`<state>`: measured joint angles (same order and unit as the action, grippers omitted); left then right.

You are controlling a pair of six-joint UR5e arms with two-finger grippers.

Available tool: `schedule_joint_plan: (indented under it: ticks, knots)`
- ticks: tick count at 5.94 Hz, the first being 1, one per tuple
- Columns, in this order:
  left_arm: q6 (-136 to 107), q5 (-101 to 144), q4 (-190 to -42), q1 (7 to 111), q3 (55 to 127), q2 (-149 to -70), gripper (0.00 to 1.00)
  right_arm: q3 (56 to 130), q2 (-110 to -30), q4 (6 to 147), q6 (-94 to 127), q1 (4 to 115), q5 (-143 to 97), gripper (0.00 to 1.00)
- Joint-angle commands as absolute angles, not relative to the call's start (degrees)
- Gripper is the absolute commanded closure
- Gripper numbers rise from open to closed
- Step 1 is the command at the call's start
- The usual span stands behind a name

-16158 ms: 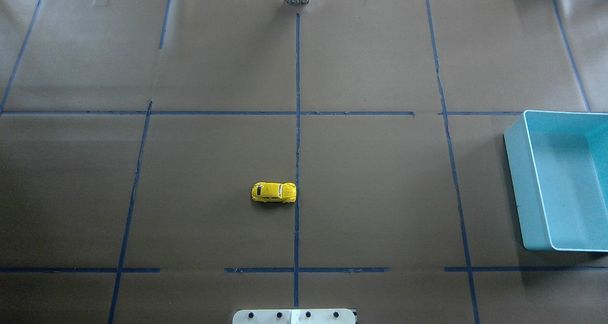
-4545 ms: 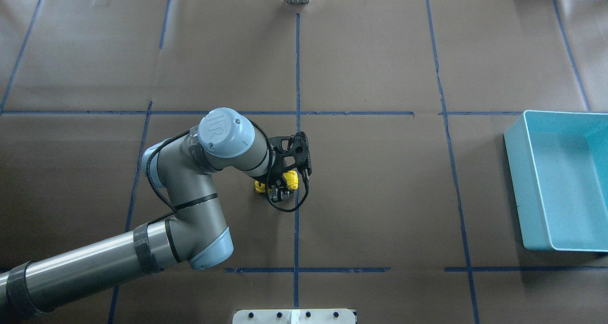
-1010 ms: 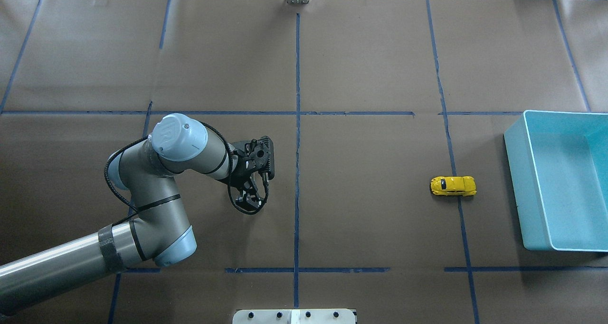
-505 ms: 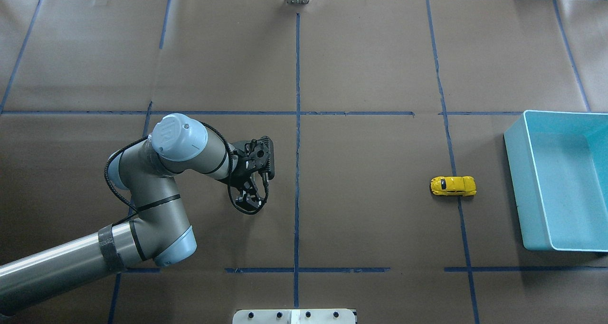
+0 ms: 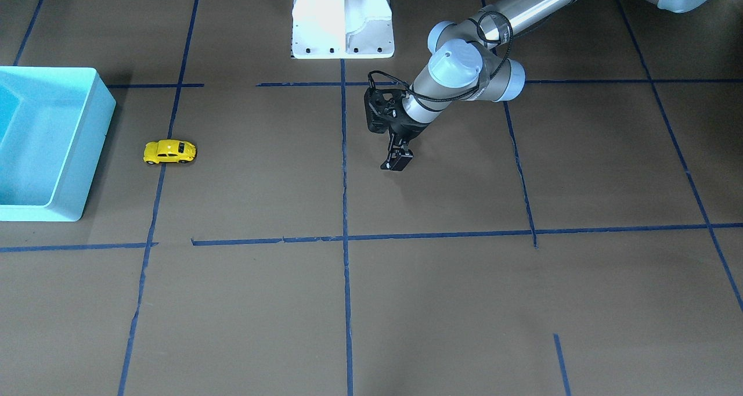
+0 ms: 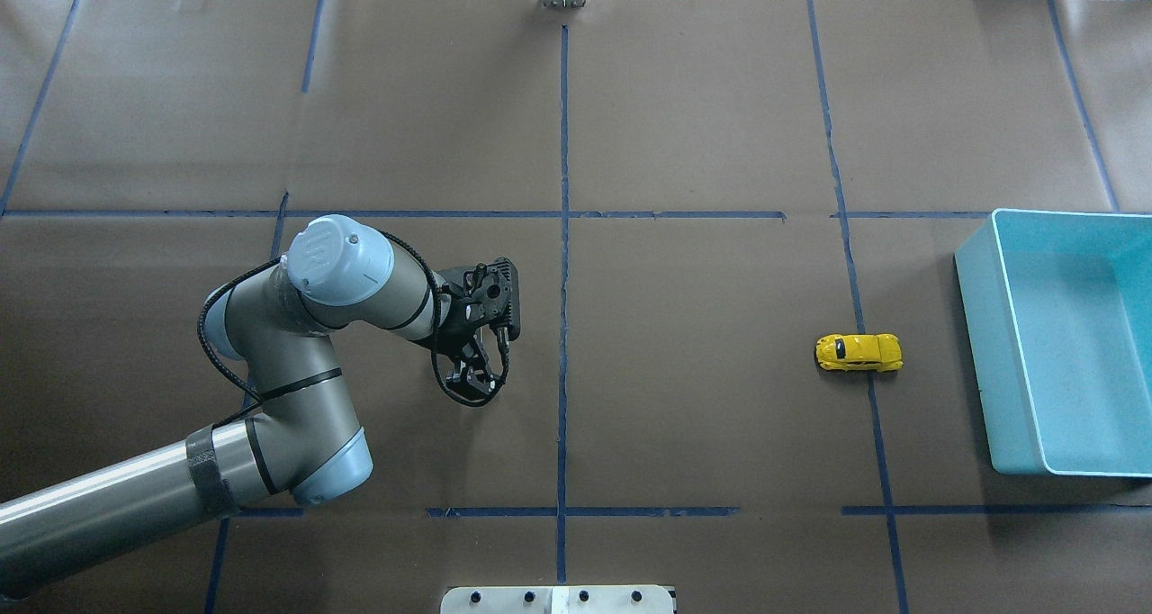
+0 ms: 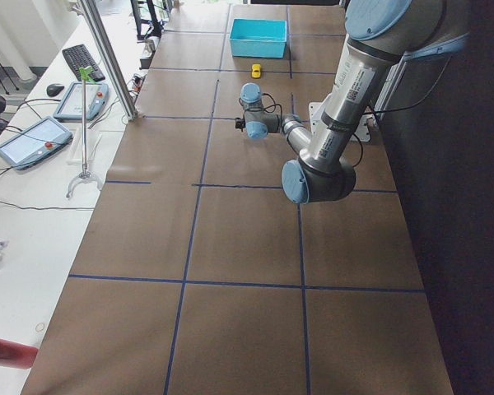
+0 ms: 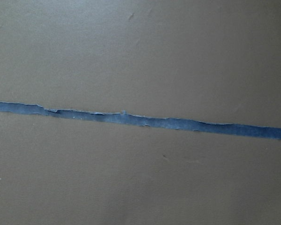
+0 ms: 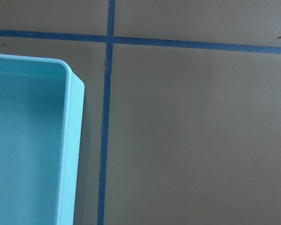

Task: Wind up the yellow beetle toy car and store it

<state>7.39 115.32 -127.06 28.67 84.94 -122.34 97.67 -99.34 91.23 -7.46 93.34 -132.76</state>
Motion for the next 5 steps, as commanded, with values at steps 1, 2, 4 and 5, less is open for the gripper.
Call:
schedule_joint_plan:
  ticks: [1, 2, 4, 5]
  knots:
    - [1.5, 77.41, -139.38, -17.84, 15.7, -128.67, 0.0, 99.4, -99.67, 91.23, -7.56, 93.34, -134.74, 0.0]
    - [1.49, 76.04, -139.48, -18.36, 15.21, -128.67, 0.0, 99.58, -99.49, 91.23, -7.56, 93.34, -134.48, 0.0]
    - [1.49, 76.29, -139.74, -18.2, 15.03, -128.67, 0.0, 101.85, -100.19, 91.84, -7.56, 93.17, -134.82, 0.0]
    - [1.49, 76.29, -139.83, -18.19, 15.03, -128.67, 0.0, 102.74, -102.02, 91.85, -7.56, 93.08, -135.17, 0.0]
